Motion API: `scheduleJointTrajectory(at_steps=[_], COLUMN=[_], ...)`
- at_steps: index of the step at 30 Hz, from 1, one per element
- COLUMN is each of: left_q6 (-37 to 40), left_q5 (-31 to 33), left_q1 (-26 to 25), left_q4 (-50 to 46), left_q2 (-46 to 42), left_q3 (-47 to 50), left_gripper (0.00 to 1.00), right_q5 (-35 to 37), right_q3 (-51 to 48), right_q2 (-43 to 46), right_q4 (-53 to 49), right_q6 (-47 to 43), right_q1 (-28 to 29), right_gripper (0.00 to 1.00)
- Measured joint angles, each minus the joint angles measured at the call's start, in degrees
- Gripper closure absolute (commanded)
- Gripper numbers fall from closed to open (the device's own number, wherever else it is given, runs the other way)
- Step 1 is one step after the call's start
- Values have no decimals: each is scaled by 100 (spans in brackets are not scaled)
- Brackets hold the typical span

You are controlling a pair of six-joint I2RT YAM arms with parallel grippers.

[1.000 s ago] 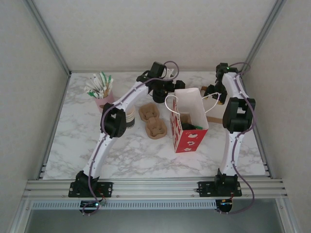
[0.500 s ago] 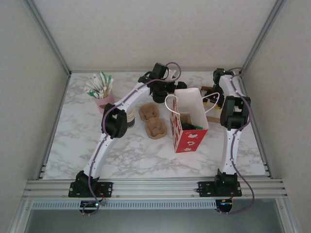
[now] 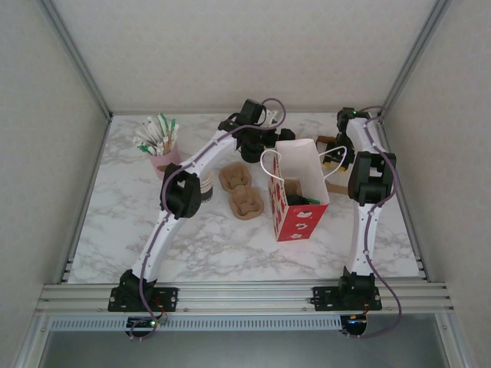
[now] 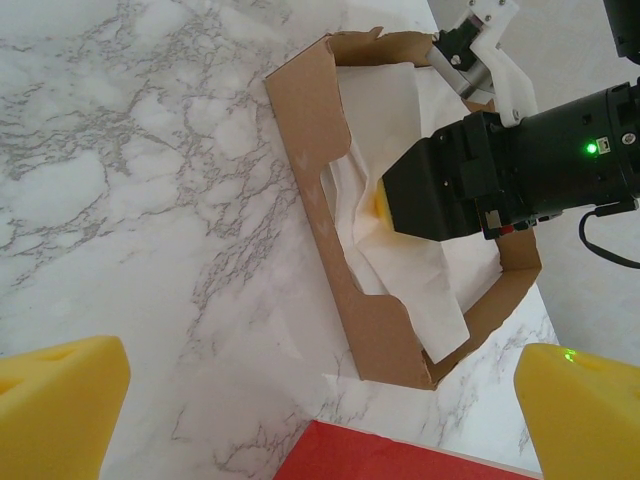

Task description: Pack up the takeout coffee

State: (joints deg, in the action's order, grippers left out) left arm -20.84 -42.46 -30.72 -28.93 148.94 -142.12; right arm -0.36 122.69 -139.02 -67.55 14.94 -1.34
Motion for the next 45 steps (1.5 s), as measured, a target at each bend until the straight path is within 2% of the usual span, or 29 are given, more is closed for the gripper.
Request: scheduleJointTrajectory(at_steps=[15,18,20,23,29,32,37,41,45], left_q6=[2,2,4,4,4,4,4,4,4], left_q5=[2,2,2,4,4,4,4,4,20], left_q1=[0,0,0,0,0,0,-4,-13,-22], left_q4=[0,-2,-4,-4,-2,-4,-4,-7,-7], left_q2=[0,0,0,0,0,0,0,0,0], left_q3=[0,0,0,0,0,0,0,0,0], left_gripper=[2,2,2,2,2,2,2,2,3], right_q5=[-138,-136,-136,-138,-212,-251,-203,-168,-179], right_q3=[0,0,0,-2,-2,-2,46,46,46], right_q2=[435,435,435,433,240,-42,-92,-70,-26], right_q4=[0,0,2,0,24,61,42,28,22], right_q6=[-2,-22,-61,-68,-66,-68,-70,-70,-68], right_q1=[0,0,0,0,0,0,-20,-28,-22], right_gripper=[60,51,37,34,33,37,53,60,61])
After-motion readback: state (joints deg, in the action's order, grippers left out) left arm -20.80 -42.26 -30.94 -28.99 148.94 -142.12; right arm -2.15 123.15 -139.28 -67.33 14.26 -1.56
